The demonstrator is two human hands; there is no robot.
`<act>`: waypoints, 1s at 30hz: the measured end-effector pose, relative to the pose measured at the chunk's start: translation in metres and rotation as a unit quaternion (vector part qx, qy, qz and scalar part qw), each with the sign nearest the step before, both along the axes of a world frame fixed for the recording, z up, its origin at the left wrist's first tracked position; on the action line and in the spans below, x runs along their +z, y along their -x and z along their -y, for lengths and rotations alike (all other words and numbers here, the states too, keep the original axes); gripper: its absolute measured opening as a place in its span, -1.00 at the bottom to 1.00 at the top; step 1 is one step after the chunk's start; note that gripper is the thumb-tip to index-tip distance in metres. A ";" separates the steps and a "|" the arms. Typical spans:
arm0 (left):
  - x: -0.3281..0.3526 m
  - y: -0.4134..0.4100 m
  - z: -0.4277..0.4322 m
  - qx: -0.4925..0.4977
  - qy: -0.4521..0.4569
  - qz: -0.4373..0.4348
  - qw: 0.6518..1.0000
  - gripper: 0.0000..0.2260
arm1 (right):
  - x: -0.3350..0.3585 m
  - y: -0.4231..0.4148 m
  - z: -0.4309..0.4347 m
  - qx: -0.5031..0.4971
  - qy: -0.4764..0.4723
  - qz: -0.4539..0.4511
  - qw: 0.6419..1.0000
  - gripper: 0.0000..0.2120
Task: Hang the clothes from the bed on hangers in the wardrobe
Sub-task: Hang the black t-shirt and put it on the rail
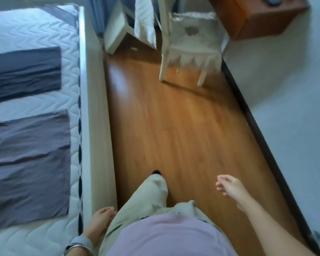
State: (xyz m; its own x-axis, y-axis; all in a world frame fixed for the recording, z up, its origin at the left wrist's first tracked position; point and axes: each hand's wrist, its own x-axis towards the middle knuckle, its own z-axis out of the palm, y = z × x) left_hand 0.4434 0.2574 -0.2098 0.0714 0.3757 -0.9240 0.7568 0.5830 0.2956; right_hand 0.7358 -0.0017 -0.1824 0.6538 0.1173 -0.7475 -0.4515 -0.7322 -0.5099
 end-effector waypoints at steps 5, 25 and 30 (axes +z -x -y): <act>0.008 -0.071 -0.071 0.050 -0.053 0.060 0.996 -0.83 | 0.005 -0.052 -0.089 0.074 0.015 -0.065 0.995 -0.88; 0.011 -0.288 -0.328 0.314 -0.035 0.064 0.947 -0.74 | -0.001 -0.362 -0.520 0.309 0.072 -0.012 0.948 -0.80; 0.001 -0.292 -0.380 0.398 -0.022 0.036 0.916 -0.74 | 0.014 -0.371 -0.665 0.379 0.001 -0.009 0.925 -0.87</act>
State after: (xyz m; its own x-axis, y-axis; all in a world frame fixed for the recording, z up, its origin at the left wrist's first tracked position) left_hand 0.7357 0.6374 -0.2084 -0.1812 0.3724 -0.9102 0.0747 0.9281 0.3648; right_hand 1.1069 0.6638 -0.1679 0.3709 0.5351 -0.7590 0.1842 -0.8434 -0.5047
